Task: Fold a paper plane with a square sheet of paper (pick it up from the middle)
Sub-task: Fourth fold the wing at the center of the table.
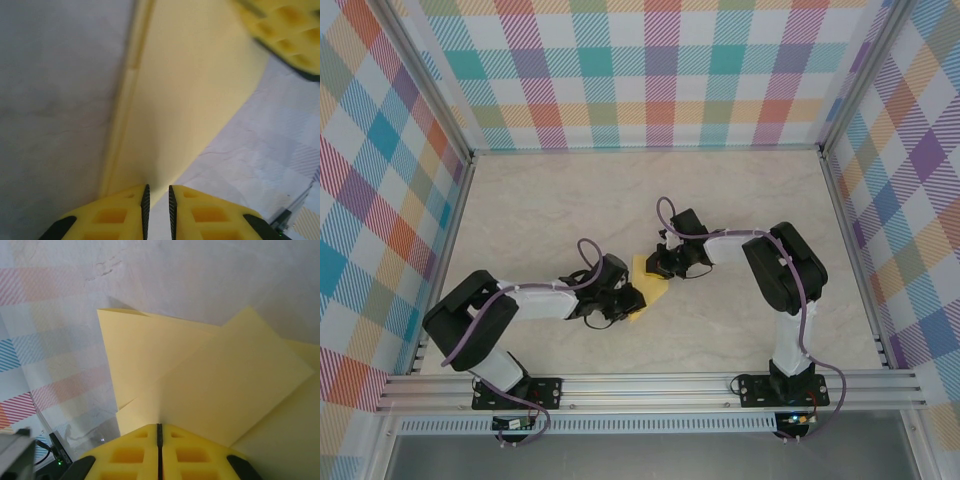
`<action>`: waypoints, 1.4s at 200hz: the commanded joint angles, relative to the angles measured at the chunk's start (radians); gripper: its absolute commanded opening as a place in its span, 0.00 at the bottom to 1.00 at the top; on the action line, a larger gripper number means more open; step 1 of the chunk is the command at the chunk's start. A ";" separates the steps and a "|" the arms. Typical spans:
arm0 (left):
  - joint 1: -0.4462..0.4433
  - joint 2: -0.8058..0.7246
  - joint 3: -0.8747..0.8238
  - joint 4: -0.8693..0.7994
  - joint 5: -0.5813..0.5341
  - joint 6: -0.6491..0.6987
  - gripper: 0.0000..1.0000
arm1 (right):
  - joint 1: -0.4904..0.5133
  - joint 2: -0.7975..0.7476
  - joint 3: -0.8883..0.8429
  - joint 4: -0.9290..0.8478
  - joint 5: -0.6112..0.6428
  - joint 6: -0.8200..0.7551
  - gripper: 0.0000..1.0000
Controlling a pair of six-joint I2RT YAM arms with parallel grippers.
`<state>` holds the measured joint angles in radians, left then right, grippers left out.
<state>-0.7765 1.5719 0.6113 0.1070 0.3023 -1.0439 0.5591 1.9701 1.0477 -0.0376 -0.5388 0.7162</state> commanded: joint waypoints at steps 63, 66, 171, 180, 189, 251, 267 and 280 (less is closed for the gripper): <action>0.004 -0.143 -0.131 -0.134 0.034 0.017 0.20 | -0.002 0.040 -0.031 -0.125 0.129 -0.044 0.08; 0.005 -0.147 -0.130 -0.142 0.039 0.026 0.20 | -0.002 0.041 -0.031 -0.126 0.129 -0.044 0.08; 0.006 -0.187 -0.012 -0.077 0.026 0.053 0.23 | -0.001 0.053 -0.044 -0.123 0.127 -0.034 0.08; 0.006 -0.153 0.000 -0.050 0.038 0.048 0.23 | -0.002 0.056 -0.044 -0.122 0.127 -0.034 0.08; 0.007 -0.120 0.003 -0.023 0.050 0.042 0.23 | -0.002 0.058 -0.046 -0.121 0.126 -0.035 0.08; 0.008 -0.071 -0.063 -0.108 0.064 0.032 0.22 | -0.002 0.059 -0.053 -0.120 0.129 -0.034 0.08; 0.006 -0.102 -0.083 -0.166 0.070 0.050 0.22 | -0.002 0.061 -0.052 -0.123 0.133 -0.036 0.08; 0.006 -0.152 -0.109 -0.197 0.066 0.056 0.23 | -0.001 0.060 -0.050 -0.127 0.134 -0.038 0.08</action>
<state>-0.7753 1.4902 0.5591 0.0433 0.3531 -1.0050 0.5602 1.9686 1.0470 -0.0414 -0.5312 0.6979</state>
